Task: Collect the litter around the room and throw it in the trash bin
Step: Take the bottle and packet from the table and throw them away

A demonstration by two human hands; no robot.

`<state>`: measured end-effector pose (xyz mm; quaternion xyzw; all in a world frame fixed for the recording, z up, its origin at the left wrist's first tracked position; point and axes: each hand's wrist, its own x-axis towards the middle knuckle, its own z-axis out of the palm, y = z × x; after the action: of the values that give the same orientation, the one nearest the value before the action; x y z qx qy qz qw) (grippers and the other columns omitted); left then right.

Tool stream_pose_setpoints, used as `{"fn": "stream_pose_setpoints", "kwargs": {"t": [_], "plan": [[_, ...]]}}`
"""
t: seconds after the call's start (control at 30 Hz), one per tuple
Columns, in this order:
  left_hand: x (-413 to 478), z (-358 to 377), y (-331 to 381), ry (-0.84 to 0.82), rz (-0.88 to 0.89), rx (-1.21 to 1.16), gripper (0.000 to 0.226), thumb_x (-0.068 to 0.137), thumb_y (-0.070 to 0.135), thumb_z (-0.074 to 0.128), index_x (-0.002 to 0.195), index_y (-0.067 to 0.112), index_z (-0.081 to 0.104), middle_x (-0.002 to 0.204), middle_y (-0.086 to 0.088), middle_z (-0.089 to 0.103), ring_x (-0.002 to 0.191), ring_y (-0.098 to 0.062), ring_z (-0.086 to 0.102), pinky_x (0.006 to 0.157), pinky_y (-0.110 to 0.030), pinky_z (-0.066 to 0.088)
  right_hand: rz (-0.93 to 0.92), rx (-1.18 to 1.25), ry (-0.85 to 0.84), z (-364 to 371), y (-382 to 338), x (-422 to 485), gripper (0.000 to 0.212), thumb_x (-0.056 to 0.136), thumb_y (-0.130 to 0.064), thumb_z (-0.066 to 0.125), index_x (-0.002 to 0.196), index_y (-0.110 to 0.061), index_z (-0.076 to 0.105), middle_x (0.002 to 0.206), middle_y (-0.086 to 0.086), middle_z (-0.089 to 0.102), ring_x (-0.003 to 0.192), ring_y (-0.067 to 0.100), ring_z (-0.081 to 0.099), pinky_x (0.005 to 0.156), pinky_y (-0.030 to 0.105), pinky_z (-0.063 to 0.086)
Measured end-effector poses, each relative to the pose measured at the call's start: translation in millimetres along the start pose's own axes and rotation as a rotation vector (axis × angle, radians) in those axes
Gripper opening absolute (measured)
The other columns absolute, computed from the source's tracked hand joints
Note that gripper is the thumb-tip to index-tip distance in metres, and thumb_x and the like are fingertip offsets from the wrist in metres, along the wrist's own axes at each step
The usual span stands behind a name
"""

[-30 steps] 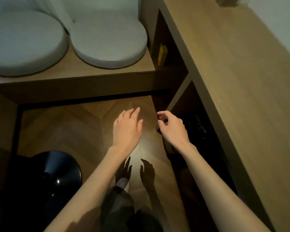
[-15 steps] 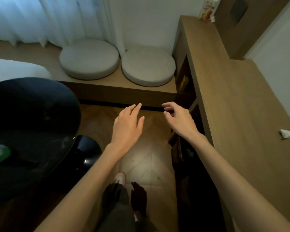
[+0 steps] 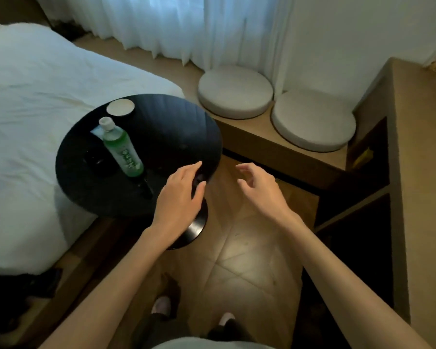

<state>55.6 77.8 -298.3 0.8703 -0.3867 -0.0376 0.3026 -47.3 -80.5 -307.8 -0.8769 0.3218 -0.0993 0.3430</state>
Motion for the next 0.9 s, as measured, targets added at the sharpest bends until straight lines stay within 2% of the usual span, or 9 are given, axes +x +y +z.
{"fn": "stream_pose_setpoints", "kwargs": {"t": [0.13, 0.23, 0.37, 0.5, 0.6, 0.7, 0.8, 0.9], "plan": [[-12.3, -31.6, -65.1, 0.036, -0.117, -0.017, 0.038, 0.095, 0.029, 0.049, 0.132, 0.018, 0.048, 0.126, 0.003, 0.055, 0.117, -0.013, 0.052, 0.090, -0.026, 0.043, -0.035, 0.064, -0.059, 48.9, -44.3, 9.4, 0.040, 0.095, -0.029, 0.055, 0.134, -0.028, 0.047, 0.130, -0.005, 0.056, 0.110, 0.010, 0.057, 0.092, 0.033, 0.052], [-16.3, -52.1, -119.7, 0.028, -0.180, -0.019, 0.033, 0.094, 0.029, 0.052, 0.125, 0.018, 0.051, 0.116, 0.005, 0.057, 0.107, -0.011, 0.055, 0.081, -0.024, 0.045, -0.036, 0.097, -0.072, 86.9, -78.9, 17.3, 0.048, 0.093, -0.030, 0.058, 0.138, -0.025, 0.044, 0.134, -0.002, 0.053, 0.116, 0.014, 0.055, 0.096, 0.038, 0.051], [-6.9, -78.0, -199.6, 0.012, -0.257, -0.039, 0.033, 0.092, 0.030, 0.054, 0.124, 0.020, 0.049, 0.115, 0.003, 0.054, 0.105, -0.011, 0.055, 0.084, -0.027, 0.047, 0.020, 0.190, -0.075, 134.6, -127.4, 34.5, 0.064, 0.088, -0.031, 0.066, 0.143, -0.021, 0.035, 0.143, 0.002, 0.044, 0.127, 0.020, 0.046, 0.103, 0.041, 0.044], [11.8, -98.8, -265.0, -0.027, -0.282, -0.048, 0.047, 0.091, 0.029, 0.056, 0.135, 0.024, 0.041, 0.124, -0.002, 0.050, 0.113, -0.016, 0.052, 0.093, -0.035, 0.048, 0.098, 0.279, -0.039, 177.7, -166.8, 59.2, 0.079, 0.081, -0.031, 0.074, 0.145, -0.020, 0.030, 0.146, 0.005, 0.040, 0.131, 0.024, 0.042, 0.107, 0.043, 0.040], [31.3, -107.9, -299.1, -0.052, -0.299, -0.090, 0.061, 0.088, 0.028, 0.061, 0.142, 0.023, 0.032, 0.134, -0.006, 0.043, 0.122, -0.020, 0.046, 0.103, -0.039, 0.043, 0.139, 0.316, 0.001, 204.6, -186.0, 80.9, 0.087, 0.076, -0.031, 0.079, 0.146, -0.020, 0.028, 0.149, 0.007, 0.036, 0.135, 0.027, 0.036, 0.110, 0.045, 0.037], [55.6, -109.0, -323.3, -0.079, -0.318, -0.109, 0.079, 0.083, 0.028, 0.068, 0.147, 0.020, 0.023, 0.145, -0.009, 0.032, 0.134, -0.025, 0.035, 0.111, -0.038, 0.033, 0.162, 0.332, 0.037, 225.1, -194.9, 103.9, 0.093, 0.072, -0.029, 0.082, 0.146, -0.021, 0.027, 0.150, 0.006, 0.034, 0.138, 0.026, 0.032, 0.112, 0.041, 0.033], [81.5, -100.3, -339.1, -0.109, -0.348, -0.099, 0.094, 0.078, 0.031, 0.073, 0.149, 0.018, 0.013, 0.151, -0.009, 0.019, 0.139, -0.026, 0.025, 0.111, -0.037, 0.026, 0.131, 0.310, 0.062, 238.2, -199.6, 125.8, 0.097, 0.071, -0.029, 0.083, 0.147, -0.024, 0.023, 0.151, 0.002, 0.033, 0.139, 0.024, 0.028, 0.109, 0.037, 0.027], [108.0, -83.2, -355.0, -0.142, -0.340, -0.105, 0.107, 0.073, 0.033, 0.078, 0.150, 0.019, 0.006, 0.156, -0.006, 0.008, 0.143, -0.025, 0.015, 0.113, -0.036, 0.022, 0.105, 0.297, 0.096, 247.3, -198.9, 148.2, 0.101, 0.068, -0.032, 0.084, 0.147, -0.031, 0.021, 0.150, -0.002, 0.035, 0.138, 0.021, 0.030, 0.108, 0.038, 0.028]]}}
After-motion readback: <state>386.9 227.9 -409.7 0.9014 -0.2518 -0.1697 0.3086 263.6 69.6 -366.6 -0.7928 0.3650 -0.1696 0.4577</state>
